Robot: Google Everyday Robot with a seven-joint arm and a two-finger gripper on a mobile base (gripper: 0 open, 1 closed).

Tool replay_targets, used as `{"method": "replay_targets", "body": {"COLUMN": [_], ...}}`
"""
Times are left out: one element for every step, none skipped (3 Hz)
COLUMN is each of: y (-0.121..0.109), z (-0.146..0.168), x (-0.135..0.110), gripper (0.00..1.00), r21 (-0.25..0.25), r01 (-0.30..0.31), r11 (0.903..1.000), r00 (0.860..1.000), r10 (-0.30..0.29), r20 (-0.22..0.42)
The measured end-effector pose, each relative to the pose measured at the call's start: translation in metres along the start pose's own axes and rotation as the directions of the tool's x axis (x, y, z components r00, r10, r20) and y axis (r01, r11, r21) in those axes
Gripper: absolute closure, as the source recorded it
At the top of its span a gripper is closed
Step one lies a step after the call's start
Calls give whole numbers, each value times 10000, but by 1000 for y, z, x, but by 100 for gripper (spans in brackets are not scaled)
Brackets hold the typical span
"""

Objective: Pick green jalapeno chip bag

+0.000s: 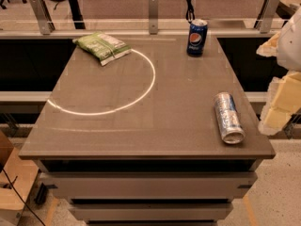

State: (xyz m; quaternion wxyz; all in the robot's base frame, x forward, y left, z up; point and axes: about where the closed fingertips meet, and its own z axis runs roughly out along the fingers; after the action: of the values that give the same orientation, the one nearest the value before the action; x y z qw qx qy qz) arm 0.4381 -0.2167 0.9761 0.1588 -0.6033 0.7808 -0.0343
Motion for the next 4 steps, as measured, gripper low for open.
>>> {"method": "replay_targets", "body": {"y": [0, -1, -4, -10], "z": [0, 0, 8, 19], "x": [0, -6, -38, -81], "gripper": [0, 0, 0, 0], "r21": [1, -230, -643, -826], "r01": [0, 40, 274, 659], "r11": [10000, 9997, 9976, 9944], "r00": [10000, 9973, 9724, 9173], "r10": [0, -24, -117, -278], "r20": [2, 732, 2332, 3971]}}
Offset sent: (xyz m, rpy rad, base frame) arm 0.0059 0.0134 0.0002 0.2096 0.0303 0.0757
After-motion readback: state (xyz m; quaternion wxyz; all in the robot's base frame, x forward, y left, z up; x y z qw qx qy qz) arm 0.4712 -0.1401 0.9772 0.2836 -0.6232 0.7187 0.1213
